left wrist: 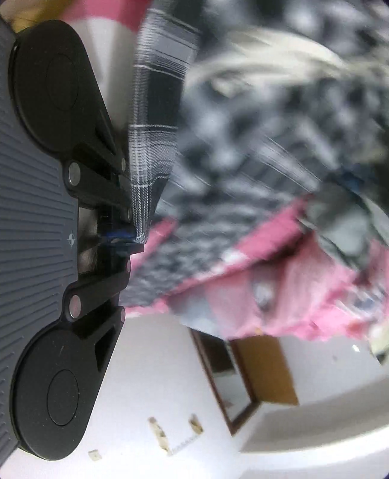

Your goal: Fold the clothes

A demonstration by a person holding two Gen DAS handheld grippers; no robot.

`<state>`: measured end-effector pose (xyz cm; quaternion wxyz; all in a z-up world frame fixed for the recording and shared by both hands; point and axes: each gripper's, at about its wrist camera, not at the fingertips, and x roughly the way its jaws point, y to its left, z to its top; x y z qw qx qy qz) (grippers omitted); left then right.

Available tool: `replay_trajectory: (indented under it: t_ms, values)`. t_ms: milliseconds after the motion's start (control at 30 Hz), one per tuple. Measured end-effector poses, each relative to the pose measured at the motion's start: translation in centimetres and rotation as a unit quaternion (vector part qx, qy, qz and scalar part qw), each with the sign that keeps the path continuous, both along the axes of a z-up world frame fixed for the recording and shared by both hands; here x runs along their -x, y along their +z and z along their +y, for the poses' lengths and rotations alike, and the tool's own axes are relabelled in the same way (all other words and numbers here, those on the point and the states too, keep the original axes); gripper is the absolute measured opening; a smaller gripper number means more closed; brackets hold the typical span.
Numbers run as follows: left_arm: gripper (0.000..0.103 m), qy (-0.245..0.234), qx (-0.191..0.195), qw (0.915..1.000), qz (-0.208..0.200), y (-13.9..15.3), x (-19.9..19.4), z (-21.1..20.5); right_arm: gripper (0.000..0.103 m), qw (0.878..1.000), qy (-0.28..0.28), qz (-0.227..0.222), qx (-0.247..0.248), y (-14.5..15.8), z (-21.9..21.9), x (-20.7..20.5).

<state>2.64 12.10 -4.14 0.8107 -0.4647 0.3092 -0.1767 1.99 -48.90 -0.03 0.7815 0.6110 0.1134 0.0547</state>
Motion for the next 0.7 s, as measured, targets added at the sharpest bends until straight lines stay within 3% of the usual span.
replay_trajectory:
  t_ms: [133, 233, 400, 500, 600, 700]
  values:
    - [0.001, -0.004, -0.011, 0.9973, -0.073, 4.1, 1.0, 0.0, 0.004, 0.990, 0.000, -0.111, 0.086, 8.7, 1.6, 0.9]
    - [0.001, -0.034, -0.028, 0.9964, -0.072, 4.2, 2.7, -0.5, 0.004, 0.986, -0.019, -0.111, 0.122, 9.2, 1.1, 4.2]
    - [0.001, -0.093, -0.085, 0.9920, -0.011, 0.7, 4.1, -2.5, 0.004, 0.992, -0.064, 0.027, 0.104, -0.3, -1.5, 10.0]
    - [0.001, -0.126, -0.125, 0.9833, 0.040, -2.5, 4.3, -4.0, 0.004, 0.985, -0.097, 0.130, 0.063, -8.0, -3.1, 13.4]
    - [0.001, -0.148, -0.167, 0.9707, 0.090, -5.4, 4.3, -5.2, 0.003, 0.977, -0.124, 0.176, 0.010, -13.5, -3.4, 16.2]
    - [0.001, -0.156, -0.180, 0.9664, 0.097, -5.6, 4.3, -5.4, 0.003, 0.977, -0.132, 0.167, -0.005, -14.5, -3.2, 17.9]
